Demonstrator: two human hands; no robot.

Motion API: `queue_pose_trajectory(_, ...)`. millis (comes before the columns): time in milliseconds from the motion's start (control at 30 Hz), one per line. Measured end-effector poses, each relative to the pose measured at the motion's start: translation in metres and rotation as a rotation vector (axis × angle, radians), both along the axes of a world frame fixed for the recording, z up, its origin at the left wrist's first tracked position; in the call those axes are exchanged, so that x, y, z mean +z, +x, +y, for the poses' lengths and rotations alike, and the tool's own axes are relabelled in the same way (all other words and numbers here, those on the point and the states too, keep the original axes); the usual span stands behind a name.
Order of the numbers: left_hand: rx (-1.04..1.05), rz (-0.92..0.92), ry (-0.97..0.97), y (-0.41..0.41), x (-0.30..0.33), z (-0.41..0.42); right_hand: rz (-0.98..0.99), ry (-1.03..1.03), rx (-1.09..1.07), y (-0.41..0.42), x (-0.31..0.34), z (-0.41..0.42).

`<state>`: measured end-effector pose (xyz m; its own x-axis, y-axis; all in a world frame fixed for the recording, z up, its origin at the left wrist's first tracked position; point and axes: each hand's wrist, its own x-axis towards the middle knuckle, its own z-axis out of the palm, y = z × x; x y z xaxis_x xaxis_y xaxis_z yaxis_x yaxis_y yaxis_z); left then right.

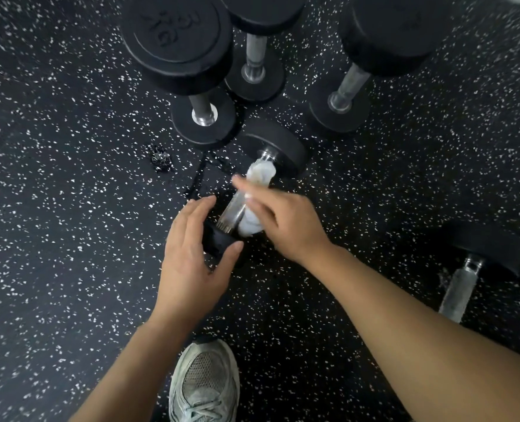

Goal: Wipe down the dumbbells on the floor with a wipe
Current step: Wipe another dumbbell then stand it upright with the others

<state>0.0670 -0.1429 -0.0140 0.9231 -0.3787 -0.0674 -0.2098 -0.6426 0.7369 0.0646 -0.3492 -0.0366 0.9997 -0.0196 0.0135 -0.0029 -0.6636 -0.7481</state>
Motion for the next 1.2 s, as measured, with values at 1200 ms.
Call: queue_pose_trajectory(1200, -0.026, 0.093, -0.025, 0.013, 0.002, 0.010, -0.151, -0.242, -0.065, 0.009, -0.004, -0.003)
